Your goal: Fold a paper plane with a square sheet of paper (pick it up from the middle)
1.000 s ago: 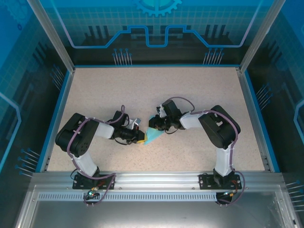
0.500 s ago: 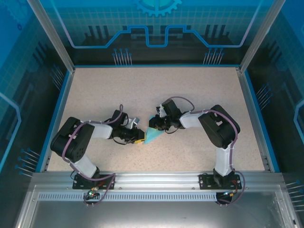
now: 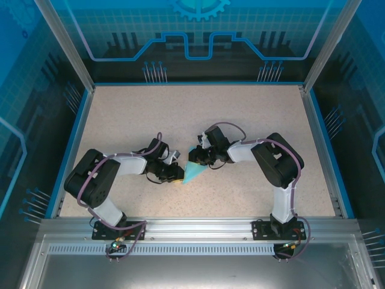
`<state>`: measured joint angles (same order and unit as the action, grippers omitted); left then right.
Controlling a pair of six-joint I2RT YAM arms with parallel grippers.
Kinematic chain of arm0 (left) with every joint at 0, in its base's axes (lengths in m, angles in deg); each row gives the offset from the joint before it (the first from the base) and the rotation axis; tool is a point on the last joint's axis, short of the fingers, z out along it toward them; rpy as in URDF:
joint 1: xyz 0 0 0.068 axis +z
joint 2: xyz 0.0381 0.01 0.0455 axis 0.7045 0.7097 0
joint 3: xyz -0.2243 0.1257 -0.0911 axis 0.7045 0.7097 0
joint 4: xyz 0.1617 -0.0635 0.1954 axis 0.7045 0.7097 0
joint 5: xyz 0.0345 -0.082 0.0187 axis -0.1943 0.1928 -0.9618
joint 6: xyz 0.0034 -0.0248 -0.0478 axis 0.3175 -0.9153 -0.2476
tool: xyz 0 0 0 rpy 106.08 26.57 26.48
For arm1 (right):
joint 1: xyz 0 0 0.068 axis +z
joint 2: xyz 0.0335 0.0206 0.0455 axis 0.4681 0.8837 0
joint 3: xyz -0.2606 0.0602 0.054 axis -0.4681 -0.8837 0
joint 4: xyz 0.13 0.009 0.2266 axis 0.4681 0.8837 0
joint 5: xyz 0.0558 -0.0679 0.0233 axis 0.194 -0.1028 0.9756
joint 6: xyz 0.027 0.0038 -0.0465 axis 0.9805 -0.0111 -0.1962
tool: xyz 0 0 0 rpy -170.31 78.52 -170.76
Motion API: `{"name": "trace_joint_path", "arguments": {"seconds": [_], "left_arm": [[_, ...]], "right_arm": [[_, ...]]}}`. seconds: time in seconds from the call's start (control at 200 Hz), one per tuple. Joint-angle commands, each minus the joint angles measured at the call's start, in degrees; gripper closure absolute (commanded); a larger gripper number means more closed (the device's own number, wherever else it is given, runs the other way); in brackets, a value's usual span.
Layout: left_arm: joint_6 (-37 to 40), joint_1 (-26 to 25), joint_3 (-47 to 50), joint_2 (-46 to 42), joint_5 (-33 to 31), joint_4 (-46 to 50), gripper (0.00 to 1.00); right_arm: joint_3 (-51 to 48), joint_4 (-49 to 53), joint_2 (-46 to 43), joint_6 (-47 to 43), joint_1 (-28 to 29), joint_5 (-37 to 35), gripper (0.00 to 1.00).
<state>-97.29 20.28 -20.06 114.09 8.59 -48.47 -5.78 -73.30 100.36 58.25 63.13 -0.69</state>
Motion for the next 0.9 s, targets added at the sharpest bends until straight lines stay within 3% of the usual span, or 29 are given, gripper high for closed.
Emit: {"name": "trace_joint_path", "arguments": {"seconds": [0.0, 0.355, 0.615, 0.73, 0.895], "left_arm": [[2.08, -0.53, -0.89, -1.53, -2.95, 4.93, 0.87], [3.62, -2.67, -2.14, -2.08, -6.23, 8.59, 0.88], [1.78, -3.21, -2.51, -13.66, -10.16, 11.75, 0.82], [0.46, -3.25, -3.56, -15.27, -8.02, 9.93, 0.81], [-1.77, -3.26, -5.33, -10.63, -2.99, 3.54, 0.82]], "right_arm": [[-0.25, 5.19, 2.38, -1.14, 0.10, -1.59, 0.79], [0.74, 7.50, 2.80, -1.77, 0.88, -2.90, 0.79], [1.52, 9.31, 3.00, -2.58, 1.27, -3.93, 0.80], [1.30, 9.36, 3.05, -2.63, 1.34, -4.03, 0.80], [1.20, 9.55, 3.07, -2.71, 1.26, -4.29, 0.80]]}}
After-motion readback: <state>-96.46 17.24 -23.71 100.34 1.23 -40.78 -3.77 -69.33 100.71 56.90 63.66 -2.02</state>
